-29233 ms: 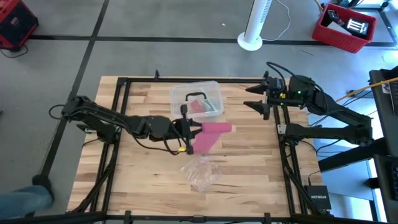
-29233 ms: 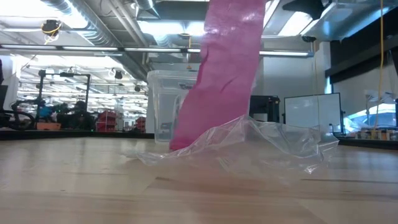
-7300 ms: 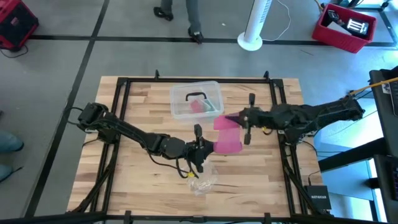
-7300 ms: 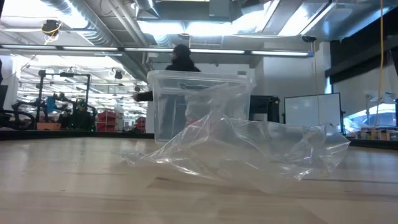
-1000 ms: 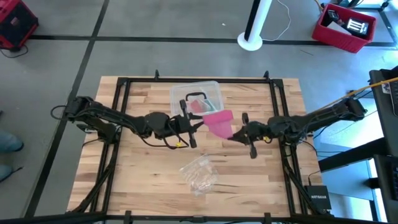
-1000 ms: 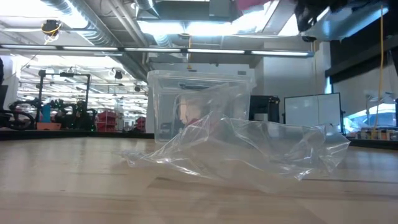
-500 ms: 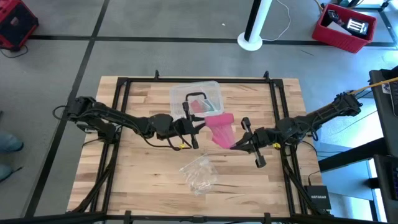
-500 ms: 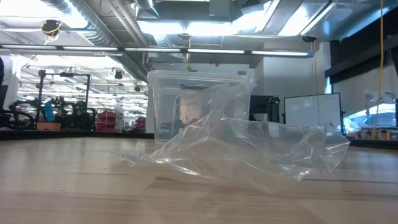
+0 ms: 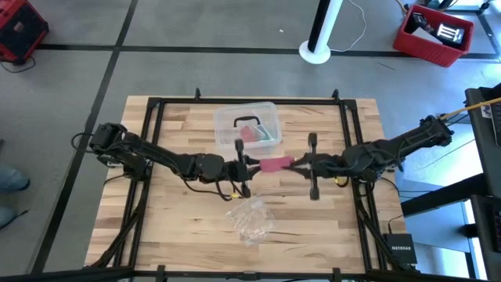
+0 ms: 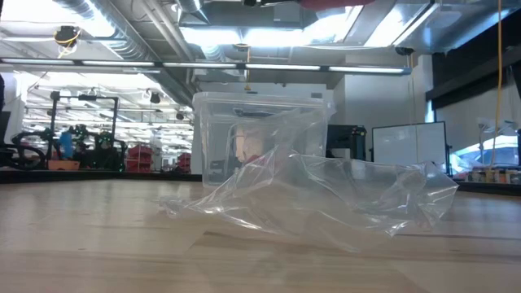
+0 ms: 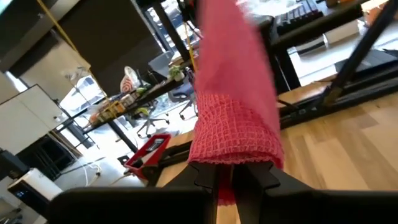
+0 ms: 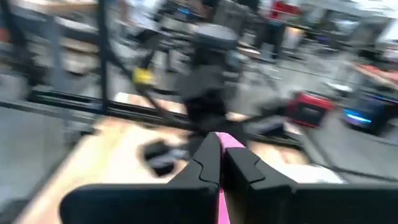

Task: Roll bandage
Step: Roll the pink bandage

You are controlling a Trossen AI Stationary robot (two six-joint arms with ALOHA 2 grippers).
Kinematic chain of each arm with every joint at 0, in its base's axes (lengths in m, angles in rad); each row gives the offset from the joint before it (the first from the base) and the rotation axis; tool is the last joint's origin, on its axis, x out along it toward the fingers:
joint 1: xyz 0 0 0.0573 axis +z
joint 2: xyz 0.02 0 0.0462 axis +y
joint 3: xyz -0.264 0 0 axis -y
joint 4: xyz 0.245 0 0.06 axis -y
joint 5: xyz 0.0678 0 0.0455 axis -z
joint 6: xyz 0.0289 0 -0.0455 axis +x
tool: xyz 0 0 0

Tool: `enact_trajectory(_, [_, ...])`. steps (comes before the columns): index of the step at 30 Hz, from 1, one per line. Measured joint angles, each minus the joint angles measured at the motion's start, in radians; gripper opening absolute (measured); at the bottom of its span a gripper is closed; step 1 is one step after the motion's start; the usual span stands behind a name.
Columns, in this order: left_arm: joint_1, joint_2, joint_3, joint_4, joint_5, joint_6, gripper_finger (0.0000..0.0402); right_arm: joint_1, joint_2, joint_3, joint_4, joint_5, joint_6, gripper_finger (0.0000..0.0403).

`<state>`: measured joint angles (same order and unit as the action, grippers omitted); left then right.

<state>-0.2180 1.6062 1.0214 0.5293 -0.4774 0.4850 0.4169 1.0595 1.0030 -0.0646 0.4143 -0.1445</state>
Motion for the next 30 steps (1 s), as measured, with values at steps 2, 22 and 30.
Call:
enact_trajectory(2, [-0.020,0.000,0.000,-0.006,0.001,0.029,0.0021,-0.024,0.000,0.003,-0.031,0.062,-0.007,0.0005])
enact_trajectory(22, [-0.068,0.006,-0.006,-0.050,-0.004,0.016,0.0021,-0.151,0.122,0.000,-0.321,-0.056,0.218,0.0170])
enact_trajectory(30, [-0.061,0.008,-0.003,-0.105,-0.001,-0.034,0.0021,-0.152,0.124,-0.003,-0.344,-0.055,0.346,0.0186])
